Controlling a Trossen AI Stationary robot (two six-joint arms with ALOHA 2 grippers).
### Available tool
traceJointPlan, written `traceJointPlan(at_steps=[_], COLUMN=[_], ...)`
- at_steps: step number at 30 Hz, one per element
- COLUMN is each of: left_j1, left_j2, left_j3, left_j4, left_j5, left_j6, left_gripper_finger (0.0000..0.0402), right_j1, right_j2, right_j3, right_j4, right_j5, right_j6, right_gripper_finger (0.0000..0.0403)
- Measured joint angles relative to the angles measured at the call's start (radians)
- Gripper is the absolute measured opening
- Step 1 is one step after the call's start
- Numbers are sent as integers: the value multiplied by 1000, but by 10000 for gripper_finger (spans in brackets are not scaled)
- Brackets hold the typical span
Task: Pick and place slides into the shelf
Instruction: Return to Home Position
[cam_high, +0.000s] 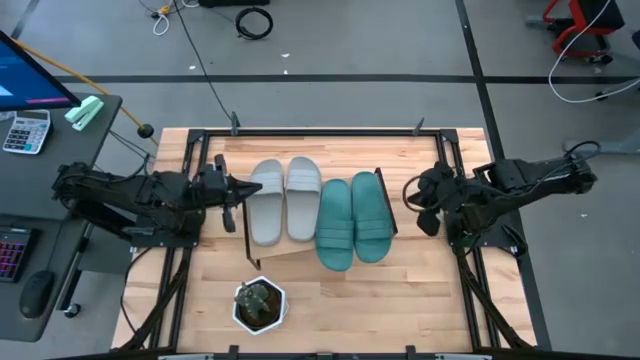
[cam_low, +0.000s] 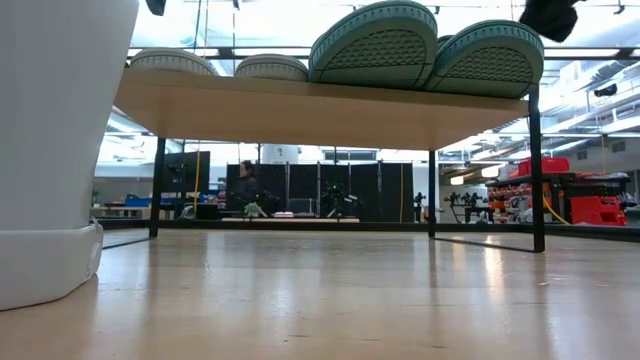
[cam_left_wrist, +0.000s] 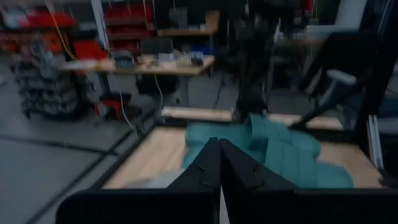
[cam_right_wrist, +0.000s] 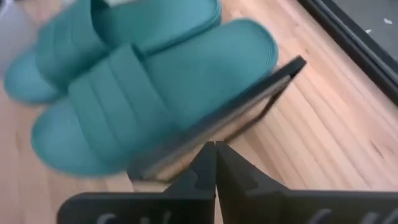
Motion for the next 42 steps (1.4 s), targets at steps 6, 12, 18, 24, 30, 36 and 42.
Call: traceJointPlan(at_steps=[6, 12, 18, 24, 30, 36, 42], left_j1=[9, 19, 19, 19, 19, 19, 19], left_j2=[-108, -226, -345, -442, -538, -621, -683], left_j3=[-138, -313, -457, -522, -589, -644, -694], left_j4=[123, 218, 371, 393, 392, 390, 396], left_j5=[37, 57, 58, 61, 49, 53, 76], left_j6=[42, 25, 53, 72, 87, 87, 86], left_gripper_finger=[4, 3, 3, 2, 2, 2, 1], right_j1=[-85, -190, -316, -442, -519, -550, -560], right_j2=[18, 23, 23, 23, 23, 23, 23], right_j3=[-17, -17, -17, -17, -17, -17, -17], right_j4=[71, 101, 111, 111, 114, 115, 115], right_j5=[-43, -79, -187, -294, -371, -394, -403], right_j6=[2, -43, -103, -160, -182, -193, -171], right_gripper_finger=[4, 3, 2, 2, 1, 0, 0])
